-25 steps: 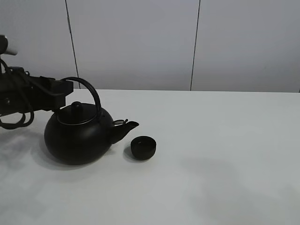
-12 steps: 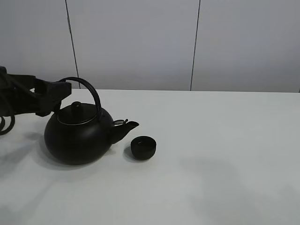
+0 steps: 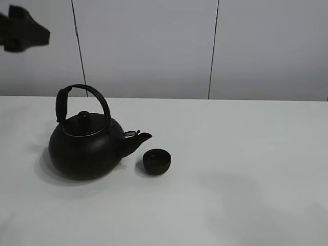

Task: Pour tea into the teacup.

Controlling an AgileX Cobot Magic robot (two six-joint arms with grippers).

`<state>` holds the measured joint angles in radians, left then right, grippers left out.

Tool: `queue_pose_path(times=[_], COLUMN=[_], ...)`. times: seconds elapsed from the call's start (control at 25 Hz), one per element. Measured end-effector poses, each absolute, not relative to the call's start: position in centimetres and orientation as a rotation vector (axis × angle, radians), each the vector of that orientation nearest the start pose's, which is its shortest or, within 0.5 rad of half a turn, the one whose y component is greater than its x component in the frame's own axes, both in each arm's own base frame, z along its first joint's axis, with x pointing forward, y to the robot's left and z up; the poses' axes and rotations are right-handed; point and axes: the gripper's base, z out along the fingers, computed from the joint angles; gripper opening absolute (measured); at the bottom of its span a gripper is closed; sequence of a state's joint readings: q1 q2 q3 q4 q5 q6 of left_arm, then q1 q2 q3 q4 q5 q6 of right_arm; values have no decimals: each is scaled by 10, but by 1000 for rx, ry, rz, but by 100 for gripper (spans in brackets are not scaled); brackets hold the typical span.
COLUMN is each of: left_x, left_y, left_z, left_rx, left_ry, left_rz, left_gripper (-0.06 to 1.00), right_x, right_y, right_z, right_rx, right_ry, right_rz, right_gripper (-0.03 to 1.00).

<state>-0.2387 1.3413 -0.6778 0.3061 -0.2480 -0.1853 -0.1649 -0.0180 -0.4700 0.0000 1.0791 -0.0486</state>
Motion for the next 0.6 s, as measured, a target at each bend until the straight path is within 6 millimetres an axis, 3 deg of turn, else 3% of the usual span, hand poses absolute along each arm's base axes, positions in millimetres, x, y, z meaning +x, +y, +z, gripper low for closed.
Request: queue_pose_path(times=[0.2,0.36,0.52,0.6], left_x=[280,274,232,197], left_y=[-63,-53,-42,-33], left_z=[329,364,407,425], left_rx=[307,299,300,297], left_ry=[1967,2078,2099,2094], left_rz=[-27,69,81,86], left_gripper=[69,69,69,69], right_x=[-5,-5,-5,-5], right_y=[1,1,1,1], right_z=[267,267,267,267], right_rx=[121,121,121,121], right_ry=[2074,2074,2074,2074], right_rz=[-131,-131,-131,-131], right_gripper=[57,57,57,57])
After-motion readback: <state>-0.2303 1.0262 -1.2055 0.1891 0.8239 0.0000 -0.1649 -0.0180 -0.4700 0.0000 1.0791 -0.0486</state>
